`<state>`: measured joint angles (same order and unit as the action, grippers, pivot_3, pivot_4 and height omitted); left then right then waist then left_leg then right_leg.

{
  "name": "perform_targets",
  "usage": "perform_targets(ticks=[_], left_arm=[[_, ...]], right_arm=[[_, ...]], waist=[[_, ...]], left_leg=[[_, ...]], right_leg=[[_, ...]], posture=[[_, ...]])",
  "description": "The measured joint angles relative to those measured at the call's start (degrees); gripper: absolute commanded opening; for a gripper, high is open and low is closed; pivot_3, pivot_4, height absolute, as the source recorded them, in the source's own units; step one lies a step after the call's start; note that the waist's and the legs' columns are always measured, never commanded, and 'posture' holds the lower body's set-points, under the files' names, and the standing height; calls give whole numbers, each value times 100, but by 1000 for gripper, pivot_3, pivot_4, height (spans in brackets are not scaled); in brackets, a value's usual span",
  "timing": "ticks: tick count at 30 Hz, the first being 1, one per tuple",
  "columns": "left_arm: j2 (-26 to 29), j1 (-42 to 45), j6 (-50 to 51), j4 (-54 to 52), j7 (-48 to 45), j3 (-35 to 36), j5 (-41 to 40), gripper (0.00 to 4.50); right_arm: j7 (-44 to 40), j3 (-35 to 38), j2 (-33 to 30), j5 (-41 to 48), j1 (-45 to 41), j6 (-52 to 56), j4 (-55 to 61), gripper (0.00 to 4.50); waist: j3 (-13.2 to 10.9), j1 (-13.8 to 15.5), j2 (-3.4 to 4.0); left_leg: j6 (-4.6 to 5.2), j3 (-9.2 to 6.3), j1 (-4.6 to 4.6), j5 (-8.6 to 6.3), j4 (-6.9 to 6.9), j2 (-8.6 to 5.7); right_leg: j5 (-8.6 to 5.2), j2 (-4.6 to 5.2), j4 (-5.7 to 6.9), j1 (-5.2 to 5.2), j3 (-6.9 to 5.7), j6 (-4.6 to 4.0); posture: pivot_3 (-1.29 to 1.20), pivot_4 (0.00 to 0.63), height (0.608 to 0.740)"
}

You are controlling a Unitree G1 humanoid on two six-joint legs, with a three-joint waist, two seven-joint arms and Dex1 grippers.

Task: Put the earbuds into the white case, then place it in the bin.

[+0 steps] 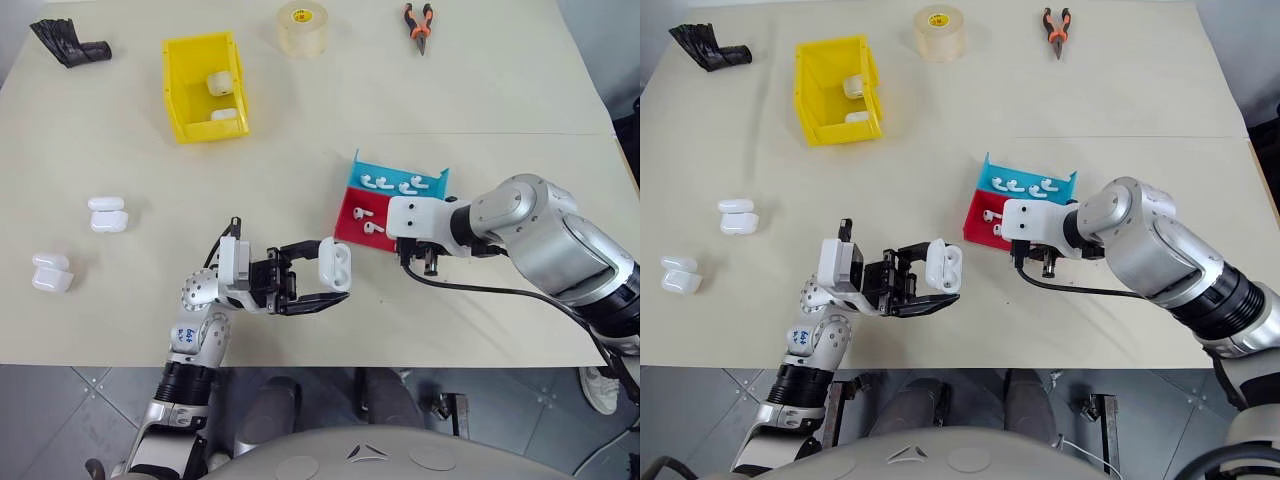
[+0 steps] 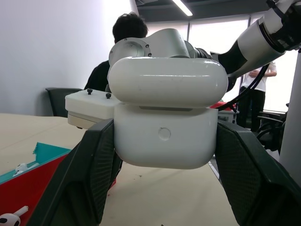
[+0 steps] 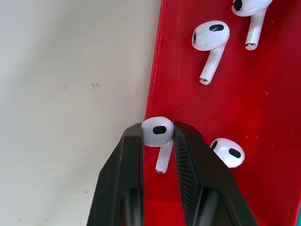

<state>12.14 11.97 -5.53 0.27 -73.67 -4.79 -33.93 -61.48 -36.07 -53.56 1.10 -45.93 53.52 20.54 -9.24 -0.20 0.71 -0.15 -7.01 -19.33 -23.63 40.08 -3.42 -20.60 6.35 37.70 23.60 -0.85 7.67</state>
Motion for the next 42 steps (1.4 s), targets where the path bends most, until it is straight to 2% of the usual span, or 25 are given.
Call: perform_targets(ticks=[4, 9, 12, 15, 21, 28, 34, 42], left_arm=[[59, 12, 88, -15, -161, -51, -59, 2802], [87, 132, 347, -13, -259, -62, -220, 2802], [172, 184, 619, -21, -280, -69, -312, 2802], [251, 216, 898, -39, -285, -39, -443, 2802], [400, 420, 1526, -60, -251, -11, -611, 2802], [451, 630, 2117, -211, -87, 47, -743, 2802], [456, 802, 2433, -229, -33, 136, -854, 2802], [330, 808, 2542, -266, 42, 149, -885, 2802]], right_arm=[[-45, 721, -21, 353, 328, 167, 333, 534], [-74, 2362, 58, 1216, 1075, 104, 892, 534], [261, 3215, 532, 1510, 1884, -177, 1010, 534], [598, 3805, 1350, 1866, 2559, -877, 1257, 534], [1401, 4728, 2738, 2994, 3078, -1388, 1701, 534], [2044, 4783, 3628, 3568, 3673, -2163, 2019, 534], [2136, 4059, 4283, 3654, 4356, -2996, 2265, 534], [2116, 3329, 4358, 3362, 4458, -3865, 2148, 534]], waist=[[0, 14, 0], [1, 27, -4], [4, 21, -12], [3, -5, -10], [3, -4, -10], [4, -21, -8], [4, -58, -8], [4, -131, -8]], left_leg=[[0, -1, -3, 0, 2, -5], [1, -11, -3, 0, 0, -9], [2, -10, -3, 0, -3, -11], [2, -8, 1, 0, -5, -10], [2, -15, 5, 0, -2, -14], [3, -22, 7, 1, -5, -22], [3, -22, 11, 1, -4, -22], [3, -24, 13, 1, -4, -22]], right_leg=[[0, 1, 4, 0, -6, 0], [1, 0, 7, -10, -21, 1], [1, -3, 12, -11, -23, 2], [1, -6, 15, -6, -19, 2], [1, -11, 19, -8, -19, 2], [1, -9, 24, -6, -19, 2], [1, -12, 26, -7, -19, 2], [1, -12, 25, -7, -20, 2]], posture=[[0, 150, 740], [0, 150, 740], [0, 150, 740], [0, 150, 740], [0, 150, 740], [0, 150, 740], [0, 150, 740], [0, 150, 740]])
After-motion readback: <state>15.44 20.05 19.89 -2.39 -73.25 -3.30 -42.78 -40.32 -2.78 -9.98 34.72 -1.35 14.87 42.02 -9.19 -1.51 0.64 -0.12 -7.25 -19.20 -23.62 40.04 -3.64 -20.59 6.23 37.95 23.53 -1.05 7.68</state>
